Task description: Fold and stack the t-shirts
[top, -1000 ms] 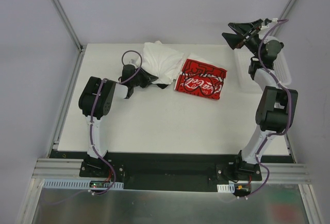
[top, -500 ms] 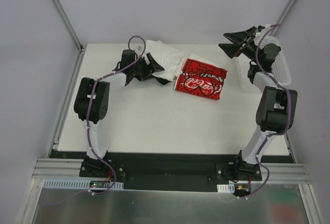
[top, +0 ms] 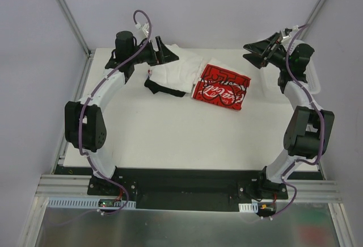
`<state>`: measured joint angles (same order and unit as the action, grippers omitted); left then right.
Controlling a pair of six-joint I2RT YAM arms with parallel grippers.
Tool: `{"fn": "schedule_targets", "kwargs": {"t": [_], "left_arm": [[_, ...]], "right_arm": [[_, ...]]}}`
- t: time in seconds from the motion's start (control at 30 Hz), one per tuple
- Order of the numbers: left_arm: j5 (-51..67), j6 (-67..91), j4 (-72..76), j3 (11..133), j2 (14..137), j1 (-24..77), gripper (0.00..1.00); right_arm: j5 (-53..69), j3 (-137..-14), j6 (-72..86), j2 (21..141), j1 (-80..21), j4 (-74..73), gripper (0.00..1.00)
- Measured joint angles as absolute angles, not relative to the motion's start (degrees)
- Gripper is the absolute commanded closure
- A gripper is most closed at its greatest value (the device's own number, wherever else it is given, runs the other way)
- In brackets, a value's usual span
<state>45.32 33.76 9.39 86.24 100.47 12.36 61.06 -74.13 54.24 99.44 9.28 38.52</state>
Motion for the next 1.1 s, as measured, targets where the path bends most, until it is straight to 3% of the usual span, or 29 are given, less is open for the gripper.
{"fn": "schedule_targets", "kwargs": {"t": [0.23, 0.33, 0.47, 0.63, 0.8, 0.93, 1.1], "left_arm": [[47.94, 35.27, 9.58, 82.65, 102.0, 12.38, 0.09], [52.1, 36.56, 10.55, 82.67, 103.74, 12.73, 0.02], [58.59, 36.07, 9.21, 83.37, 107.26, 15.35, 0.01], [67.4, 32.36, 3.33, 91.66, 115.15, 19.14, 0.01], [73.34, 29.76, -0.78, 99.98, 120.99, 18.94, 0.01], [71.94, 25.26, -7.01, 101.89, 121.73, 18.26, 0.01], [60.42, 15.2, -19.86, 102.41, 121.47, 18.61, 0.01]], "right_arm": [[59.75, -71.42, 51.77, 96.73, 9.74, 36.4, 0.04], [58.87, -68.93, 50.48, 96.49, 9.76, 35.81, 0.04], [57.36, -61.93, 49.17, 96.44, 9.43, 35.38, 0.04], [54.65, -52.86, 46.83, 95.26, 8.16, 32.47, 0.04], [51.24, -45.5, 43.44, 85.62, 7.51, 27.66, 0.04], [47.81, -41.52, 39.31, 74.78, 7.57, 21.91, 0.04], [40.32, -40.18, 31.9, 64.2, 7.68, 8.01, 0.04]]}}
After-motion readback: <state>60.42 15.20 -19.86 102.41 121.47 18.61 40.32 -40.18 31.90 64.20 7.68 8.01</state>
